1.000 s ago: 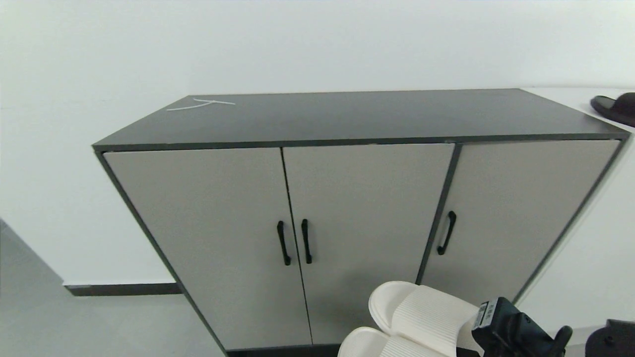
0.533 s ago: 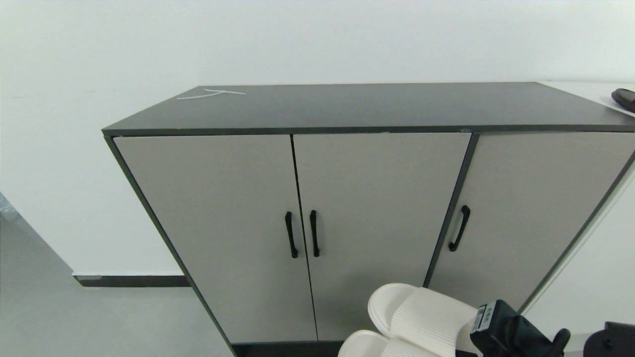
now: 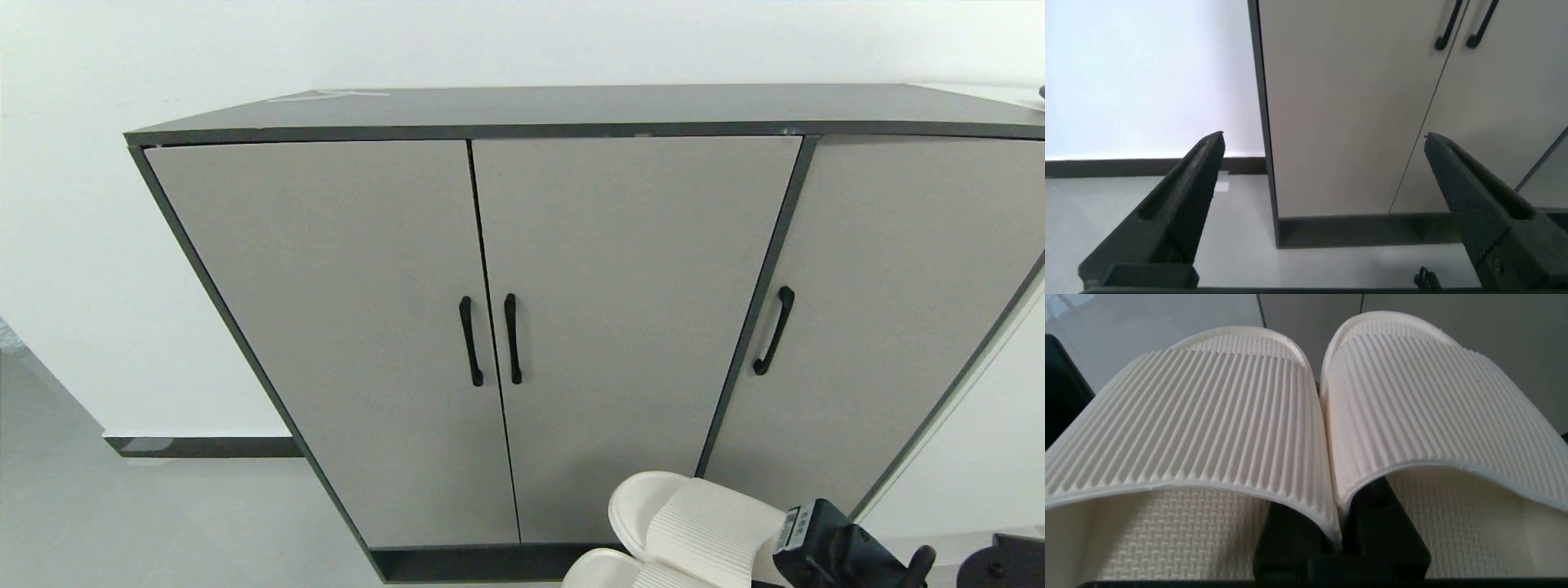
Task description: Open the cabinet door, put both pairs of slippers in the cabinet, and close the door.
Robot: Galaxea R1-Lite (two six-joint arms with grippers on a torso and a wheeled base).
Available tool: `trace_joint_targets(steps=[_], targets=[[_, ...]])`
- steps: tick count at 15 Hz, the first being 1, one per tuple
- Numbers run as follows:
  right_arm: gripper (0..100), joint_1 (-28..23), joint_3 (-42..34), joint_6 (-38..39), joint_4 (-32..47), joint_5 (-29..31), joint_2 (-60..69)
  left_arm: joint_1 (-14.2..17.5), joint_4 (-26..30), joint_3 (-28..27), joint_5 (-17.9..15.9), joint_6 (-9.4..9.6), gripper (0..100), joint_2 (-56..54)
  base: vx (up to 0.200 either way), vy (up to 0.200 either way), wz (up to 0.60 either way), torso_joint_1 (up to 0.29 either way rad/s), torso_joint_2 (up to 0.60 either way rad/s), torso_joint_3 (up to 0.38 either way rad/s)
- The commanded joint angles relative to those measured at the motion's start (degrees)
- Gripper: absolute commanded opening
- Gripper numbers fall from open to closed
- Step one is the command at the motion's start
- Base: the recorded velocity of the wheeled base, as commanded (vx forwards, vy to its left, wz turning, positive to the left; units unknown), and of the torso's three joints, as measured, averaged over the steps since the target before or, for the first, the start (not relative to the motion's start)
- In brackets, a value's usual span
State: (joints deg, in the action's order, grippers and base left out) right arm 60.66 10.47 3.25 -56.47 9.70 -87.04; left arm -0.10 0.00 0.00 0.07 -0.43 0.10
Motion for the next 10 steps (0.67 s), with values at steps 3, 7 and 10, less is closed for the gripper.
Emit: trace_joint_targets(steps=[3,7,10], targets=[[0,0.25,-0.98,-0.09,-0.05,-0.12,-0.76,0.01,0.00,0.00,-0.07,0.08,100,-0.01,0.000,0.000,0.00,-0.022,0.11,0.072],[0,0.25,-0.54,-0.09,-2.33,-1.00,-1.11,-2.01,-0.88,-17.75,-2.18,-2.30,100,14.40,0.000,0.000,0.00,0.000,0.00,0.000],[0,0.25,-0.80,-0.18,-4.97,-1.09,-2.78,-8.08,-0.97,-34.01,-18.62,-4.50,100,33.65,0.000,0.000,0.00,0.000,0.00,0.000]])
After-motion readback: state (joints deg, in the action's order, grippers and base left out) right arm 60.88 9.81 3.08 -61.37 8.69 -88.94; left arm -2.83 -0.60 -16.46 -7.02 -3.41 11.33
